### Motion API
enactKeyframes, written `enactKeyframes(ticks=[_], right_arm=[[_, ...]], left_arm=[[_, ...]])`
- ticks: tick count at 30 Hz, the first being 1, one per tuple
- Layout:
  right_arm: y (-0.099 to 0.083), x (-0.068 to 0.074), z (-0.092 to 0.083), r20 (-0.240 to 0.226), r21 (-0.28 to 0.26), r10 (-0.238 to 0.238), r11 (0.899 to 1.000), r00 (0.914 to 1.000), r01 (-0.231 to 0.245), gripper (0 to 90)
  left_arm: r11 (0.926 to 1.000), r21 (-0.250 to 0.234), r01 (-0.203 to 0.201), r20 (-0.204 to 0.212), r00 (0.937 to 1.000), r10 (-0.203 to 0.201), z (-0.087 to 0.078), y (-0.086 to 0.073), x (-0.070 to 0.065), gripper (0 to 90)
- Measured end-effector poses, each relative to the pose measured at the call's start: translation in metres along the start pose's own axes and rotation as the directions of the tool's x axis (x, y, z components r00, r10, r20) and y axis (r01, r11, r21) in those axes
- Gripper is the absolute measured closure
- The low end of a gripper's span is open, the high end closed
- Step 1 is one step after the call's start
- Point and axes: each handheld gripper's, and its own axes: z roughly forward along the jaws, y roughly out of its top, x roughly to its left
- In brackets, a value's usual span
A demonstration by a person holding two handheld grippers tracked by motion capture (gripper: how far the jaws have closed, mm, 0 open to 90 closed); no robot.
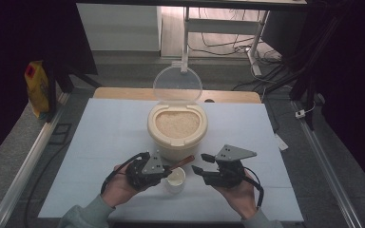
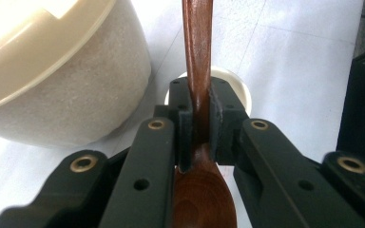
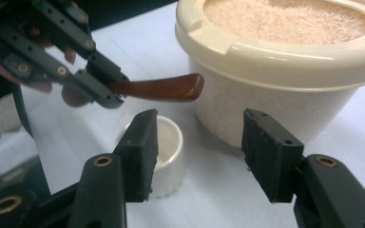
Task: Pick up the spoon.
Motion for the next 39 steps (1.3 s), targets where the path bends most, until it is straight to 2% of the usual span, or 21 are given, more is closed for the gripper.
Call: enactKeyframes(ticks=[10, 13, 17, 22, 28, 34, 36, 37, 39], right_arm=[[-0.001, 0.005, 0.009, -0.015, -0.044, 0.033, 0.998, 0.9994, -0.033, 45.6], [0.000, 0.006, 0.012, -0.037, -0.056, 0.055, 0.997, 0.9978, -0.057, 46.1], [0.000, 0.009, 0.016, -0.035, -0.070, 0.055, 0.996, 0.9979, -0.058, 48.4], [0.002, 0.010, 0.018, -0.049, -0.092, 0.077, 0.992, 0.9958, -0.081, 51.8], [0.003, 0.011, 0.018, -0.052, -0.121, 0.105, 0.986, 0.9931, -0.111, 60.1], [0.006, 0.011, 0.017, -0.089, -0.170, 0.129, 0.975, 0.9876, -0.143, 67.9], [0.009, 0.013, 0.018, -0.123, -0.197, 0.127, 0.969, 0.9842, -0.150, 72.5], [0.009, 0.013, 0.018, -0.123, -0.197, 0.127, 0.969, 0.9842, -0.150, 72.5], [0.012, 0.014, 0.019, -0.163, -0.217, 0.129, 0.963, 0.9781, -0.163, 76.5]], left_arm=[[0.9997, -0.023, 0.005, -0.004, 1.0000, -0.005, 0.001, 0.002, -0.003, 80.4], [0.9996, -0.030, 0.003, -0.004, 1.0000, -0.003, 0.002, 0.003, -0.004, 80.4], [0.9993, -0.036, -0.001, -0.008, 1.0000, 0.001, 0.002, 0.003, -0.006, 80.4], [0.9991, -0.042, -0.009, -0.015, 0.9999, 0.008, 0.002, 0.004, -0.007, 80.4], [0.9991, -0.041, -0.013, -0.020, 0.9997, 0.012, 0.002, 0.004, -0.008, 80.2], [0.9990, -0.042, -0.017, -0.028, 0.9995, 0.016, -0.002, 0.004, -0.007, 80.2], [0.9990, -0.041, -0.018, -0.033, 0.9993, 0.016, -0.005, 0.003, -0.007, 80.3], [0.9990, -0.039, -0.020, -0.036, 0.9992, 0.019, -0.006, 0.003, -0.006, 80.3], [0.9991, -0.039, -0.019, -0.041, 0.9990, 0.018, -0.008, 0.002, -0.006, 80.2]])
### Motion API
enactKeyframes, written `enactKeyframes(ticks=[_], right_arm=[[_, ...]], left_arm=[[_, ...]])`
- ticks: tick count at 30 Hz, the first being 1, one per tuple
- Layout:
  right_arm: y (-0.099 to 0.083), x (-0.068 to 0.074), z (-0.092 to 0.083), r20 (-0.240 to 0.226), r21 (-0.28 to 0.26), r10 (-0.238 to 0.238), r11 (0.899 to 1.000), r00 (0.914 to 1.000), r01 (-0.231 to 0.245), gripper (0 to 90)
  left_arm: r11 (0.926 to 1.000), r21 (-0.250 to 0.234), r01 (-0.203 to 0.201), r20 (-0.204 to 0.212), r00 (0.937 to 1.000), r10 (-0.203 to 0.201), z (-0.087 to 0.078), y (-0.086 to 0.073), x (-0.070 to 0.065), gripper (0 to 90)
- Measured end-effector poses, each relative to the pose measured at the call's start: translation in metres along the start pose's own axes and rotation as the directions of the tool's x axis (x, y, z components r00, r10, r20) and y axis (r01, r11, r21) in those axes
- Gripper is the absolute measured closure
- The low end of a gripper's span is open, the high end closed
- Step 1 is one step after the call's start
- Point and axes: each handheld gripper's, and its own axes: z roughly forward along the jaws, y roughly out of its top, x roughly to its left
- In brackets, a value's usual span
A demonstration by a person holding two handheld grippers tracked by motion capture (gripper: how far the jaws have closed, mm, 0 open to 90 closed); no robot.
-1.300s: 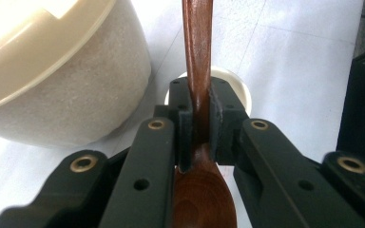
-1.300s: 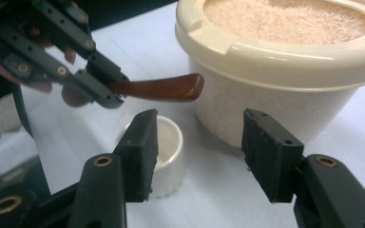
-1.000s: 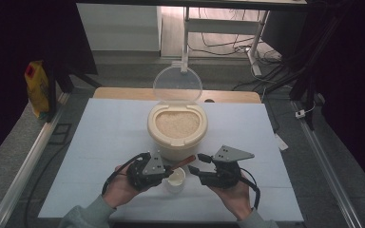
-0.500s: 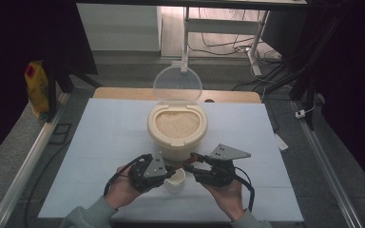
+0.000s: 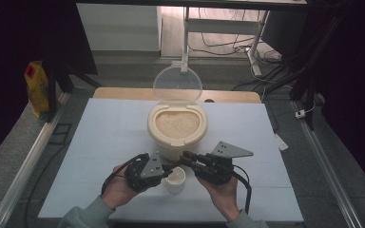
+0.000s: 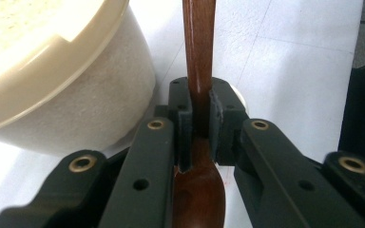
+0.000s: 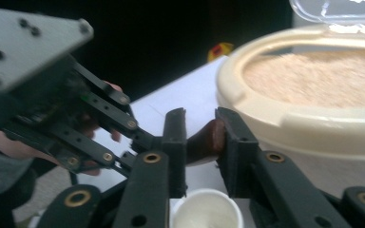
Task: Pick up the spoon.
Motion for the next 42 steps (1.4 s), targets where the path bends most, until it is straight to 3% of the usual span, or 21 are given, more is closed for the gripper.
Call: enactKeyframes(ticks=[4, 8, 21, 23, 31, 34, 42], right_arm=[[0.0014, 0.0021, 0.0040, -0.047, -0.012, 0.011, 1.000, 0.9988, -0.012, 81.0], [0.0006, 0.0044, 0.0058, -0.063, -0.013, -0.003, 1.000, 0.9980, 0.002, 82.8], [-0.0036, 0.0032, 0.0080, -0.031, -0.010, 0.003, 1.000, 0.9995, -0.003, 80.2], [-0.0039, 0.0036, 0.0085, -0.029, -0.011, 0.002, 1.000, 0.9996, -0.003, 76.1], [-0.0057, 0.0033, 0.0092, -0.017, -0.010, 0.009, 1.000, 0.9998, -0.009, 78.2], [-0.0058, 0.0030, 0.0091, -0.043, -0.016, 0.022, 1.000, 0.9988, -0.023, 81.3], [-0.0038, 0.0070, 0.0066, -0.052, -0.040, 0.003, 0.999, 0.9986, -0.005, 83.1]], left_arm=[[1.0000, 0.002, 0.006, -0.006, 1.0000, -0.006, -0.0018, -0.0035, 0.0022, 79.6], [0.9999, 0.001, 0.014, -0.005, 0.9999, -0.014, -0.0011, -0.0064, 0.0037, 78.8], [0.9999, 0.014, 0.000, -0.030, 0.9996, 0.000, 0.0030, -0.0057, 0.0007, 80.5], [1.0000, 0.009, 0.002, -0.031, 0.9995, -0.002, 0.0024, -0.0054, 0.0007, 80.8], [1.0000, 0.002, 0.004, -0.042, 0.9991, -0.004, 0.0016, -0.0048, 0.0005, 81.0], [1.0000, 0.005, -0.001, -0.036, 0.9993, 0.001, 0.0019, -0.0046, 0.0001, 81.1], [0.9996, -0.024, 0.014, -0.020, 0.9997, -0.015, 0.0005, -0.0051, 0.0022, 79.1]])
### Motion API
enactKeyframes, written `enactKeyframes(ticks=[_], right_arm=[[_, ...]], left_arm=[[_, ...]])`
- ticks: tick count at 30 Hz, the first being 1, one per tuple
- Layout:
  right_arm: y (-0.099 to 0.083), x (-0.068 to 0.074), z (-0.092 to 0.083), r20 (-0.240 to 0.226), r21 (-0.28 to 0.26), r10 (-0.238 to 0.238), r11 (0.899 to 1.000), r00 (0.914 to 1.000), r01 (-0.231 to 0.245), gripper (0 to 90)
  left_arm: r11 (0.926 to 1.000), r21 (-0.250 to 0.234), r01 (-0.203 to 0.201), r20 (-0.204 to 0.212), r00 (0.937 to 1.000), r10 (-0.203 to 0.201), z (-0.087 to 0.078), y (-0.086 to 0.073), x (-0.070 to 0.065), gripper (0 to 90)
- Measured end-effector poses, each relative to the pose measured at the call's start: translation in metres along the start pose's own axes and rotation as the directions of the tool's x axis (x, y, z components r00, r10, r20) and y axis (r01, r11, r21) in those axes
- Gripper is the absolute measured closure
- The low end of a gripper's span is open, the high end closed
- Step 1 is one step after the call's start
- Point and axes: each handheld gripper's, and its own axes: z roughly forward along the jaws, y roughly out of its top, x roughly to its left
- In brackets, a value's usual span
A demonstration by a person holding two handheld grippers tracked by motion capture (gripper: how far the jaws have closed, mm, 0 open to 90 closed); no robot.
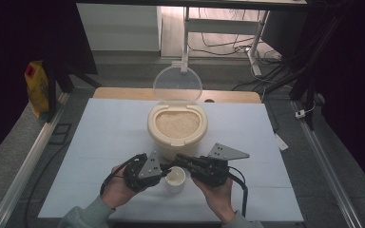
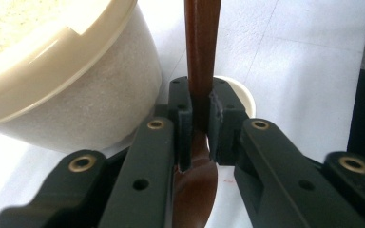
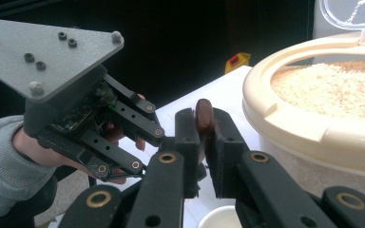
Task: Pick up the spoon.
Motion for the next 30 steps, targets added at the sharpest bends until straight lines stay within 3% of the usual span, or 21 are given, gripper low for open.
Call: enactKeyframes(ticks=[2, 3, 4, 5, 9, 12, 18, 25, 27, 30], right_arm=[[0.001, 0.000, -0.001, 0.004, -0.008, -0.007, 1.000, 1.0000, 0.007, 83.2], [0.002, 0.001, -0.003, 0.002, -0.016, -0.012, 1.000, 0.9999, 0.012, 83.1], [0.002, 0.001, -0.003, 0.002, -0.016, -0.012, 1.000, 0.9999, 0.012, 83.1], [0.003, 0.001, -0.004, 0.004, -0.021, -0.013, 1.000, 0.9999, 0.013, 83.2], [0.006, -0.001, -0.009, 0.009, -0.042, -0.016, 0.999, 0.9998, 0.016, 83.2], [0.008, -0.003, -0.013, 0.018, -0.056, -0.013, 0.998, 0.9998, 0.014, 83.2], [0.013, -0.005, -0.022, 0.028, -0.089, -0.013, 0.996, 0.9995, 0.015, 83.2], [0.020, -0.007, -0.032, 0.042, -0.122, -0.024, 0.992, 0.9988, 0.029, 83.2], [0.021, -0.007, -0.034, 0.046, -0.130, -0.024, 0.991, 0.9986, 0.030, 83.2], [0.023, -0.008, -0.037, 0.049, -0.135, -0.026, 0.990, 0.9985, 0.032, 83.1]], left_arm=[[0.9998, -0.013, 0.015, -0.007, 0.9999, -0.015, -0.001, -0.001, 0.002, 74.5], [0.9994, -0.024, 0.024, -0.010, 0.9997, -0.024, -0.003, -0.002, 0.003, 62.2], [0.9988, -0.034, 0.036, -0.007, 0.9993, -0.036, -0.005, -0.003, 0.004, 62.2], [0.9974, -0.049, 0.053, -0.010, 0.9985, -0.054, -0.007, -0.005, 0.005, 56.3], [0.9862, -0.096, 0.134, -0.012, 0.9906, -0.136, -0.020, -0.022, 0.013, 44.2], [0.9757, -0.115, 0.186, -0.028, 0.9812, -0.191, -0.029, -0.036, 0.019, 41.1], [0.9644, -0.097, 0.246, -0.059, 0.9659, -0.252, -0.038, -0.065, 0.025, 35.0], [0.9405, -0.101, 0.324, -0.094, 0.9380, -0.334, -0.039, -0.092, 0.034, 32.1], [0.9367, -0.099, 0.336, -0.099, 0.9334, -0.345, -0.039, -0.096, 0.035, 32.0], [0.9353, -0.093, 0.341, -0.100, 0.9314, -0.350, -0.038, -0.101, 0.035, 31.7]])
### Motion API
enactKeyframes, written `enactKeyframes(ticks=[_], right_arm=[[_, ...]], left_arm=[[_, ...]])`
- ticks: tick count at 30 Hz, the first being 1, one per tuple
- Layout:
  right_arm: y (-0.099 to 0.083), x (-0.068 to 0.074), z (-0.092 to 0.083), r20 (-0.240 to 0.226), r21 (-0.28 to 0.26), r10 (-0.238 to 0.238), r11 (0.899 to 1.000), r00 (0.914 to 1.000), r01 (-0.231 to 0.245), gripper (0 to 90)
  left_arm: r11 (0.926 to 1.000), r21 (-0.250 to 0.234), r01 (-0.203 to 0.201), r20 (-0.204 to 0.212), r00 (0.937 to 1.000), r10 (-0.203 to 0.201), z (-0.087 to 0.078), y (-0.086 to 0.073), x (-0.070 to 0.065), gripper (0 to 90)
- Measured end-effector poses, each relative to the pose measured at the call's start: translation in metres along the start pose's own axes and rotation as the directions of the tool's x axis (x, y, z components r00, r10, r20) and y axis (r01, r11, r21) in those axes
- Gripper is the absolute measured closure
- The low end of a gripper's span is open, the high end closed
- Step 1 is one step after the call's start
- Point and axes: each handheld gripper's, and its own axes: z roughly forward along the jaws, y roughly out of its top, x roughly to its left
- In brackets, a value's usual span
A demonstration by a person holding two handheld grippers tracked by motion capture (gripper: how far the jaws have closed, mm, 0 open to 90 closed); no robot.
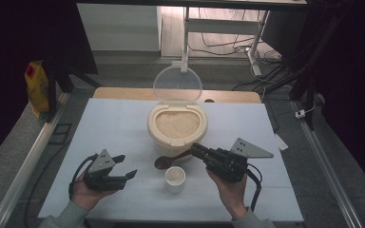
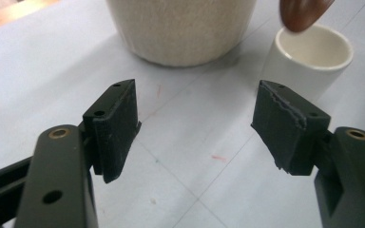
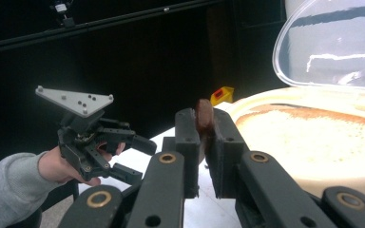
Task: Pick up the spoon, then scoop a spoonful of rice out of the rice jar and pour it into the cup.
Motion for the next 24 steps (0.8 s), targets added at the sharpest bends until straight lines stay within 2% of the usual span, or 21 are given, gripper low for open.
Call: enactKeyframes(ticks=[16, 24], right_arm=[[0.015, -0.002, -0.018, 0.017, -0.079, -0.020, 0.997, 0.9997, 0.022, 83.1], [0.027, -0.006, -0.026, 0.045, -0.128, -0.028, 0.991, 0.9986, 0.034, 83.1]], left_arm=[[0.9996, 0.028, 0.004, 0.000, 1.0000, -0.004, 0.004, -0.008, 0.001, 29.8], [0.9995, 0.032, 0.004, 0.000, 1.0000, -0.004, 0.004, -0.008, 0.002, 29.1]])
